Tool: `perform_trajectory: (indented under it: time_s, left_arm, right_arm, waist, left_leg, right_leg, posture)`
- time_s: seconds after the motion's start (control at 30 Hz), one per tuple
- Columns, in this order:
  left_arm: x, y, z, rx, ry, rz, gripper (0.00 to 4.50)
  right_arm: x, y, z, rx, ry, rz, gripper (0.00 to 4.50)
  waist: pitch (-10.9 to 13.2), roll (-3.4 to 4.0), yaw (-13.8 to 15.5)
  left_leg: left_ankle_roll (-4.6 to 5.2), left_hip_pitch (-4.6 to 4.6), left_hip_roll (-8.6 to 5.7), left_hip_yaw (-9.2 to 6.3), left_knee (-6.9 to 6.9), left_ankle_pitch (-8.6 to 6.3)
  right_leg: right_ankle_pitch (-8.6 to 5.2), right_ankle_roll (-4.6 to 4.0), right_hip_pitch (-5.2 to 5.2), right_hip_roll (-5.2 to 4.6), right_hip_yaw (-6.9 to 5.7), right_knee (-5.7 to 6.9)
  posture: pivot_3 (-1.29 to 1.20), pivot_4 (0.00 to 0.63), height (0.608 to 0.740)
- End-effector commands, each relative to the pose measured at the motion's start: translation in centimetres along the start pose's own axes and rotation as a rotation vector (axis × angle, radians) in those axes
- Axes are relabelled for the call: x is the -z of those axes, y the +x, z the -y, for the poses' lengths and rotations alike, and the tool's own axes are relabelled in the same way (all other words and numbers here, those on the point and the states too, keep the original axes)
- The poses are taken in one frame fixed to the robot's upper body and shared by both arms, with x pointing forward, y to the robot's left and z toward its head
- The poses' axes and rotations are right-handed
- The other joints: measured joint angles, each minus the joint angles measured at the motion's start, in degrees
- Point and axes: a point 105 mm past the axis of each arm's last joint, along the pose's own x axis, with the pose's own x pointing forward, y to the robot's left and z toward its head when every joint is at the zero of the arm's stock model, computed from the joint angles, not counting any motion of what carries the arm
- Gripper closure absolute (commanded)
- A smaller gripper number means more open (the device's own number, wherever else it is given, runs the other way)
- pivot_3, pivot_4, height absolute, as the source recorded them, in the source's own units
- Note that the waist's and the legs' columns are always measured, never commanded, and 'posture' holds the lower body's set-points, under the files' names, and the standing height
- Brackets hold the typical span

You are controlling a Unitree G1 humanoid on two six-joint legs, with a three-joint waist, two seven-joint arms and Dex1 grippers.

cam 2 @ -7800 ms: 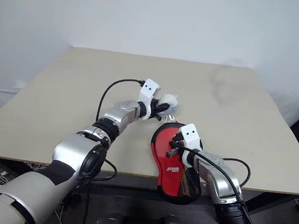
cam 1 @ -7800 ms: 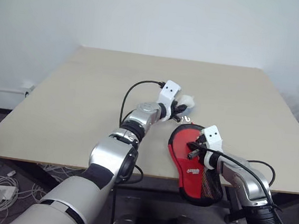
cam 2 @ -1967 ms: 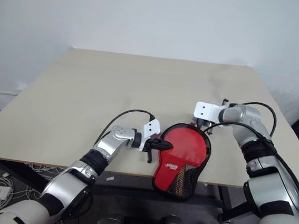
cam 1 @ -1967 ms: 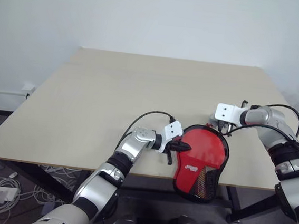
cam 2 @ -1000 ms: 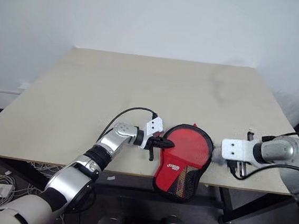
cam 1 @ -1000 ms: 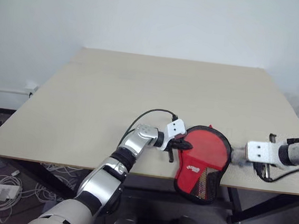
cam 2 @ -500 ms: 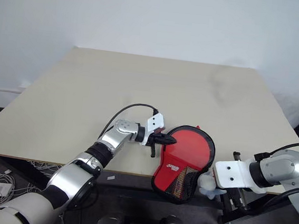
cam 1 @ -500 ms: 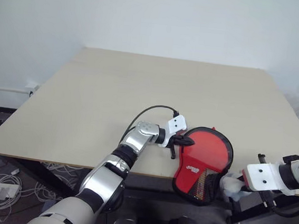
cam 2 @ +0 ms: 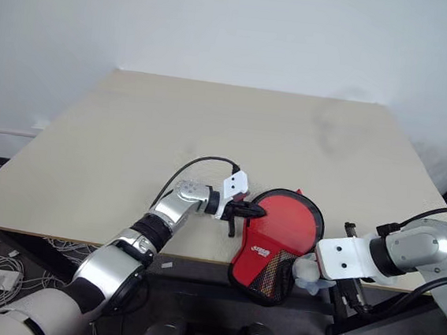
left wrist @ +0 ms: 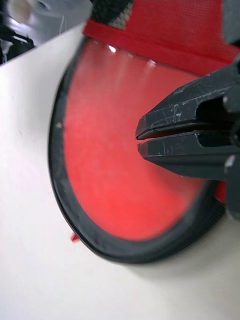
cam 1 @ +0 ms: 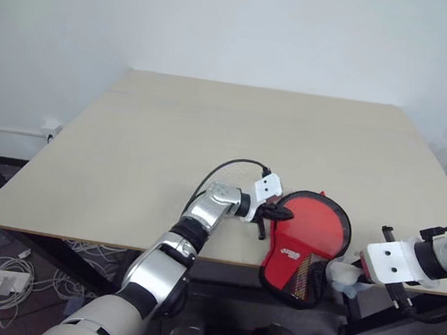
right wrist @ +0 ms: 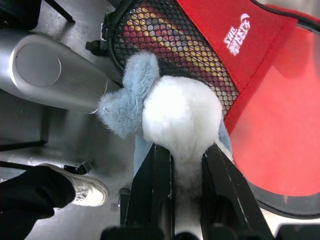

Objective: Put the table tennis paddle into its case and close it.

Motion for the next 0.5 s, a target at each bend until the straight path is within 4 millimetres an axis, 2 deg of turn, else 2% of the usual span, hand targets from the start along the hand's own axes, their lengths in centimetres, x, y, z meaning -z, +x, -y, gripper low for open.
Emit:
perform_trajectory:
  time_s: [0.03, 0.3, 0.5]
  left_arm:
    - [-2.7, 1.1, 0.0, 0.028, 0.050, 0.045, 4.50]
    - [-2.5, 3.6, 1.6, 0.088, 0.066, 0.000, 4.50]
    - [-1.1, 4.3, 2.2, 0.110, 0.052, -0.060, 4.50]
  right_arm:
    - [-0.4, -0.2, 0.9, 0.043, -0.027, -0.003, 4.10]
    - [-0.8, 0.1, 1.1, 0.061, -0.023, 0.008, 4.10]
    - [-1.2, -0.1, 1.3, 0.079, -0.015, 0.018, 4.10]
  waist:
    - [0.00, -0.01, 0.00]
    - [0.01, -0.02, -0.03]
    - [0.01, -0.03, -0.02]
  left_leg:
    - [0.00, 0.00, 0.00, 0.00, 0.02, 0.00]
    - [0.03, 0.00, -0.03, 0.00, 0.02, -0.02]
    - [0.03, 0.00, 0.00, 0.00, 0.02, -0.02]
  right_leg:
    - [0.00, 0.00, 0.00, 0.00, 0.00, 0.00]
    - [0.00, 0.00, 0.00, 0.01, 0.00, 0.00]
    - [0.00, 0.00, -0.01, 0.02, 0.00, 0.00]
  posture:
    - [0.00, 0.000, 0.740]
    - [0.00, 0.000, 0.740]
    - [0.00, 0.000, 0.740]
